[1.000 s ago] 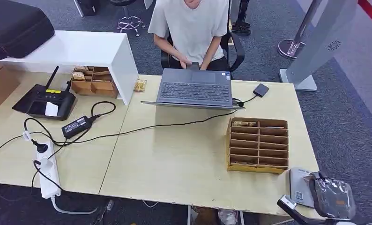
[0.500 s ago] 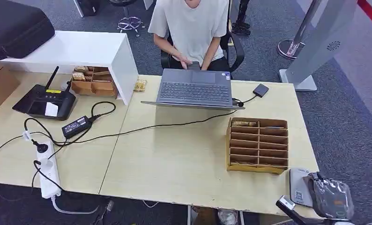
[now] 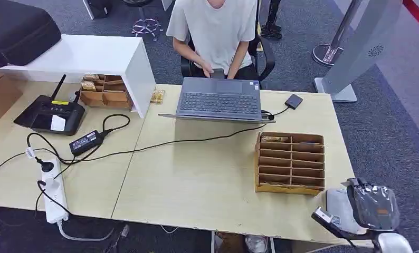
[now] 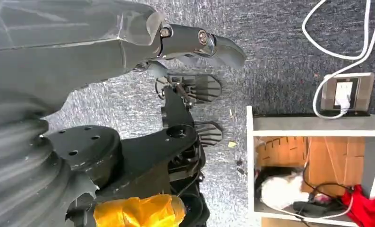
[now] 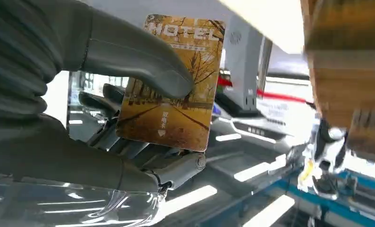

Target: Pass the card to the sensor for recognition and then transmit it.

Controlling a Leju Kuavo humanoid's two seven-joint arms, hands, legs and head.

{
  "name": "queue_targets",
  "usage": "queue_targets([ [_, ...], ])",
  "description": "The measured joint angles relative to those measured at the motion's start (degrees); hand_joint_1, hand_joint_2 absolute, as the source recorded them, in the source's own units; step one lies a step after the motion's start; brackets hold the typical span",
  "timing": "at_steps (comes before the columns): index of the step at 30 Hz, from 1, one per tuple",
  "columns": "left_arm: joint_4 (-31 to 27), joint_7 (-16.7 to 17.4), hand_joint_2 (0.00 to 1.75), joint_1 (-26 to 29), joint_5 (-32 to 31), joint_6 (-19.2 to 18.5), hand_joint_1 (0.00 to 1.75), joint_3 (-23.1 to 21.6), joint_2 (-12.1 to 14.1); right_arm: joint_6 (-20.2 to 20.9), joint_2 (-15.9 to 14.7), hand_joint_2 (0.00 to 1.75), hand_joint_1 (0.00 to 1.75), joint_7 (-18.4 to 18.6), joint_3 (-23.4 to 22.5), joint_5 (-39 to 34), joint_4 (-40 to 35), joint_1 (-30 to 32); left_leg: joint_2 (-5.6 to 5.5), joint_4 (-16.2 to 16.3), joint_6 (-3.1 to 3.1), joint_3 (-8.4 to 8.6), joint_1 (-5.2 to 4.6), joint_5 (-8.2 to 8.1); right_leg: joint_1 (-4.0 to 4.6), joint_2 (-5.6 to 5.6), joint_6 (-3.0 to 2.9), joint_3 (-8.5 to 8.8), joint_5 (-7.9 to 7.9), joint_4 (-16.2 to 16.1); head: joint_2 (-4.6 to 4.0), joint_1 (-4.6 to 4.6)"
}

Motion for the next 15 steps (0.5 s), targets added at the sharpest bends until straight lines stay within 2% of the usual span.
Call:
queue_targets([
  [6, 0.0, 0.7, 1.75, -1.0, -0.7, 2.3, 0.00, -1.0, -0.2, 0.0, -2.5, 1.75, 1.75, 0.6, 3.0, 0.2, -0.5, -6.1, -0.01, 0.0, 0.00, 0.01, -0.01, 0.02, 0.00, -0.01, -0.02, 0.01, 0.03, 0.0, 0.00, -0.02],
  [10, 0.0, 1.0, 1.75, -1.5, -0.5, 2.5, 0.00, -1.1, -0.5, 0.0, -4.1, 1.75, 1.75, 0.2, 5.0, 0.0, -0.8, -9.8, -0.02, 0.0, 0.00, 0.02, 0.00, 0.02, 0.00, -0.01, -0.02, 0.01, 0.03, 0.0, 0.00, 0.00],
  [15, 0.0, 1.0, 1.75, -1.6, -0.4, 2.7, 0.00, -1.1, -0.6, 0.0, -5.0, 1.75, 1.75, 0.1, 6.3, -0.1, -0.8, -11.6, -0.03, 0.0, 0.00, 0.01, 0.00, 0.01, 0.00, -0.02, -0.01, 0.00, 0.01, 0.0, 0.00, -0.02],
])
